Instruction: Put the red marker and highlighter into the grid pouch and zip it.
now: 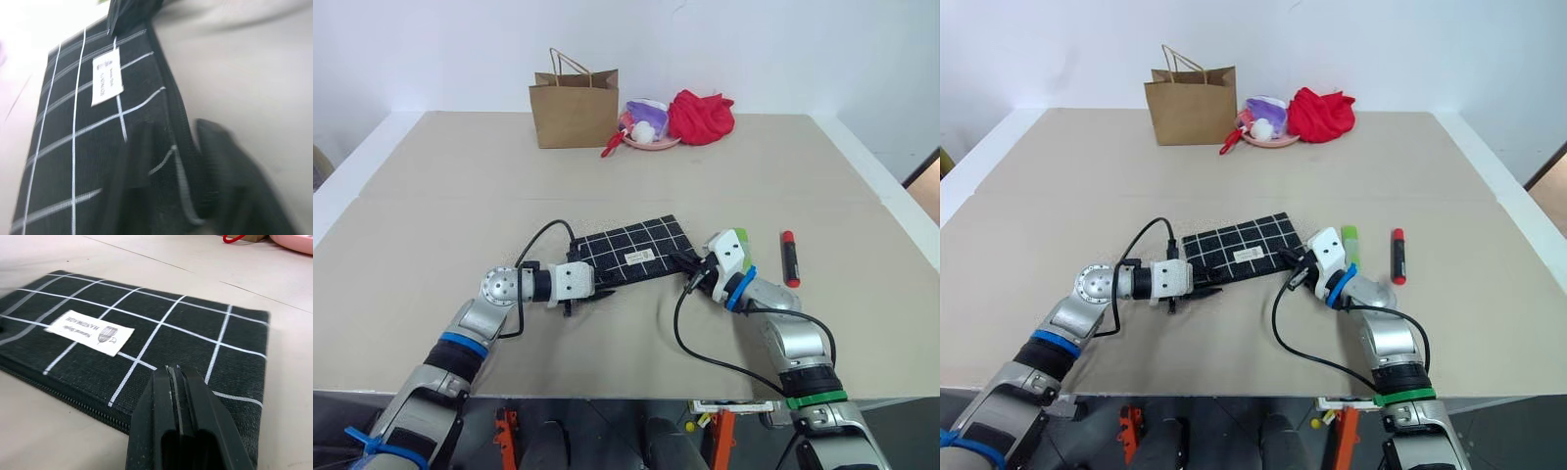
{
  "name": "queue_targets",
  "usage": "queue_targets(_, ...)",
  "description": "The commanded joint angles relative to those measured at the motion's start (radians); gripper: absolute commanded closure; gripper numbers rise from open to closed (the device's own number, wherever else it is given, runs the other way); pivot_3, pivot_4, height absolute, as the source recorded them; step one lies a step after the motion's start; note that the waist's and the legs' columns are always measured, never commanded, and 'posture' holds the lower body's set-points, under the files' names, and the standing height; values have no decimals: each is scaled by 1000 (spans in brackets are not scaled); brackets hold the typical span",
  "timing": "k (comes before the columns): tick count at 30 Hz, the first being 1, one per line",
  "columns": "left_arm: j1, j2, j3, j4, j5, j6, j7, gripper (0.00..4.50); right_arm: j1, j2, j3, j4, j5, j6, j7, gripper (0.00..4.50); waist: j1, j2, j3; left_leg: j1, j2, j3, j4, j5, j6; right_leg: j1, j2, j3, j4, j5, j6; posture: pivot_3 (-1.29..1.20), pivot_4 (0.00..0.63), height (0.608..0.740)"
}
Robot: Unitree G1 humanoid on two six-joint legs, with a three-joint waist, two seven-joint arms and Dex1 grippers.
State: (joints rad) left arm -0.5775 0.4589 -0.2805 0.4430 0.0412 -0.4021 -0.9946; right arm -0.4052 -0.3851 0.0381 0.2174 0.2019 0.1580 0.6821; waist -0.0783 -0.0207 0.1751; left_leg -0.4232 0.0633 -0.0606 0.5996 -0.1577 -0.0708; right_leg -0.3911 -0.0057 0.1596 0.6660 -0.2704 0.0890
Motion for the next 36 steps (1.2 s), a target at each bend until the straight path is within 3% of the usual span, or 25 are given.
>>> queue_targets(1, -8, 18, 0, 63, 6, -19, -23, 4466, 6, 0, -3, -25, 2, 10, 4, 4500, 0, 0, 0, 0, 0, 0, 0, 0, 0, 0, 0, 0, 0, 0, 0, 0, 150, 740)
queue_targets(9, -32, 8, 33, 49, -90, 25, -92, 4466, -6, 0, -29, -73, 33, 5, 10, 4500, -2, 1, 0, 0, 0, 0, -1, 0, 0, 0, 0, 0, 0, 0, 0, 0, 150, 740)
queue_targets(12, -21, 3, 62, -54, -193, 188, -136, 4500, -15, -8, -79, -160, 103, 29, 17, 3704, -3, 1, 1, -3, 0, 0, -1, 0, 0, -3, 0, 0, 0, 0, 0, 0, 150, 740)
queue_targets(15, 0, 10, 87, -161, -278, 337, -162, 4500, 2, -48, -118, -244, 138, 33, 43, 2519, -1, 1, 1, -6, 0, -1, -1, 0, 0, -7, 0, 0, 0, -1, 1, 0, 150, 740)
queue_targets(16, 6, 13, 91, -185, -287, 368, -163, 4500, 6, -54, -122, -256, 144, 38, 45, 1794, -1, 1, 1, -9, 0, -1, -1, -1, 0, -9, 0, -1, 0, -1, 1, 0, 150, 740)
queue_targets(17, 9, 14, 93, -198, -289, 383, -162, 4500, 7, -56, -122, -260, 146, 42, 44, 1794, 0, 1, 0, -9, 0, -1, -1, -1, 1, -9, 0, -1, 0, -1, 1, 0, 150, 740)
queue_targets(19, 14, 16, 96, -217, -291, 407, -160, 4500, 10, -58, -122, -266, 150, 47, 43, 754, -1, 1, 1, -9, 0, -2, -2, -1, 1, -9, 0, -2, 0, -2, 0, 0, 150, 740)
queue_targets(21, 17, 16, 99, -230, -290, 422, -159, 4500, 10, -58, -123, -269, 151, 50, 42, 29, -1, 1, 1, -8, 0, -2, -3, -1, 1, -9, 1, -2, 0, -3, -1, 0, 150, 740)
queue_targets(36, 21, 15, 104, -247, -287, 443, -159, 4500, 11, -60, -122, -271, 153, 54, 41, 29, -1, 1, 1, -8, 0, -2, -2, -1, 1, -9, 0, -2, 0, -3, -1, 0, 150, 740)
